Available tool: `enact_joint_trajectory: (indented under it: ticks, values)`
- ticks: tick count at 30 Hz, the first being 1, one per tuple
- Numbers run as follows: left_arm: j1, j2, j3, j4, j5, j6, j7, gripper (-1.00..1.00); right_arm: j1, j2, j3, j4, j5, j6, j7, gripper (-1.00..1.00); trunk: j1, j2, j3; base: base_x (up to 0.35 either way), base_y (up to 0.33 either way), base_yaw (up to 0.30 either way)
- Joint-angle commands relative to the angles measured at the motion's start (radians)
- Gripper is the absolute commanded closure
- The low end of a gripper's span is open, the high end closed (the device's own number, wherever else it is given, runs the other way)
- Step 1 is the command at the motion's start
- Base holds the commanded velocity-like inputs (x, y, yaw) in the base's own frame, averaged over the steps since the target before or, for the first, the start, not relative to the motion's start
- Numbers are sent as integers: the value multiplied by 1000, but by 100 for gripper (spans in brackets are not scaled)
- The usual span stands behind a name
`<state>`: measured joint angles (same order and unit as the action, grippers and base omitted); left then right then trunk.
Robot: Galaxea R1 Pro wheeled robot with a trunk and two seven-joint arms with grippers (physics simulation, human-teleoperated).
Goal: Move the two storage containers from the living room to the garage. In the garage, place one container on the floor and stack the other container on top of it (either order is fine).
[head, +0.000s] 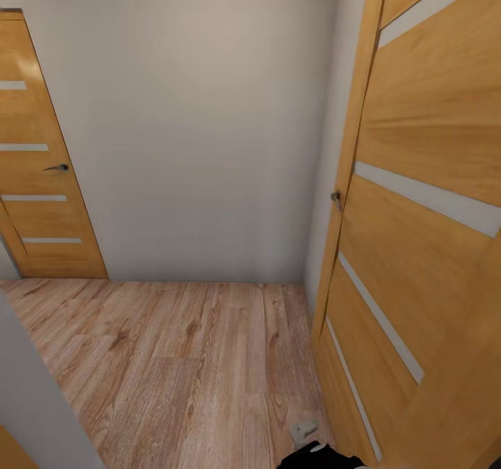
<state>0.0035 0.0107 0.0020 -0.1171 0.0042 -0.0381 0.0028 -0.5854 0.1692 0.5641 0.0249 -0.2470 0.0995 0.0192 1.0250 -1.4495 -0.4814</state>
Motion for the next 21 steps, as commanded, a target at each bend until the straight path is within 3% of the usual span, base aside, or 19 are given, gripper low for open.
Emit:
enact_joint_trajectory:
  ticks: [1, 21]
  values:
    - [1, 0, 0, -1, 0, -2, 0, -100, 8, -3, 8, 4, -9, -3, 3, -100, 0, 0, -1, 0, 0, 0]
    - [1, 0, 3, -1, 2, -2, -1, -100, 24, -15, 8, 7, -11, -26, 4, -100, 0, 0, -1, 20, 0, 0]
